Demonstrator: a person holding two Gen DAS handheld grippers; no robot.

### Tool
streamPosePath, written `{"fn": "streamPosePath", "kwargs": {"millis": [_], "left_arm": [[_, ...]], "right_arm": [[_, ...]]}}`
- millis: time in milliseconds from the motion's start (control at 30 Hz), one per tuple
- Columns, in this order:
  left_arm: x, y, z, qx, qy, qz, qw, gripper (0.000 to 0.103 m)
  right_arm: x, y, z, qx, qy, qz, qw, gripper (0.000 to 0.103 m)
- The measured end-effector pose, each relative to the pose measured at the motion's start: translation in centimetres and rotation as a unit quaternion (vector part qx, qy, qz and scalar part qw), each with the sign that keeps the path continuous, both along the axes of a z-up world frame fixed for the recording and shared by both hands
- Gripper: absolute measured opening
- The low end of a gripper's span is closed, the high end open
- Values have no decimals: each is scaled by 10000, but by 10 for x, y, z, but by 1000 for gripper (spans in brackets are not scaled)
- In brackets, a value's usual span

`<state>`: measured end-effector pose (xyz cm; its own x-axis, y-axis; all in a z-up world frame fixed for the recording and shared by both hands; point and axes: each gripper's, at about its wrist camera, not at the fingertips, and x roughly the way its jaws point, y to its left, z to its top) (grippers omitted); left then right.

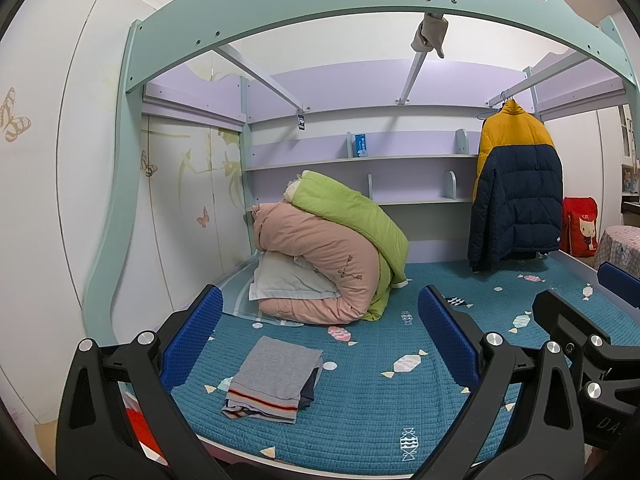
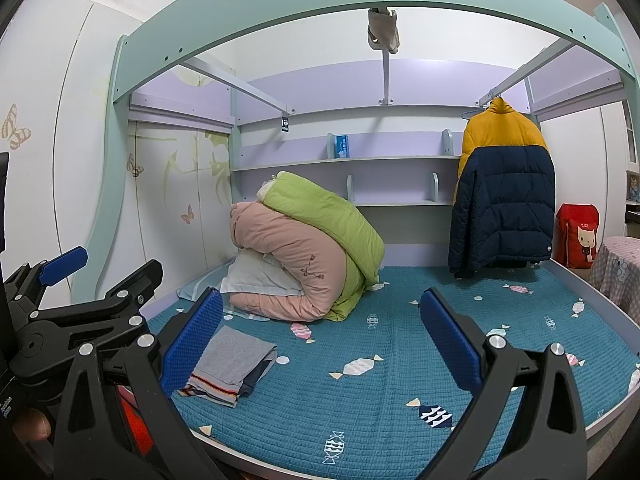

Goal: Fold large clothes

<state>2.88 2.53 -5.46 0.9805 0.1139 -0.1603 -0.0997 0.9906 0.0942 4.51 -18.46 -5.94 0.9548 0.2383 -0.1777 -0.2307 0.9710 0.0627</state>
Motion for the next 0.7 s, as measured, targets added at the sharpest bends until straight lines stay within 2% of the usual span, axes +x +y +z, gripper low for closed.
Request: {"fn": "streamPosePath", "kwargs": {"millis": [700], "left_arm": [[-1,3,-2,10,14,3,10000,98]], "right_arm": [[-2,5,1,19,14,-33,10000,95]]}}
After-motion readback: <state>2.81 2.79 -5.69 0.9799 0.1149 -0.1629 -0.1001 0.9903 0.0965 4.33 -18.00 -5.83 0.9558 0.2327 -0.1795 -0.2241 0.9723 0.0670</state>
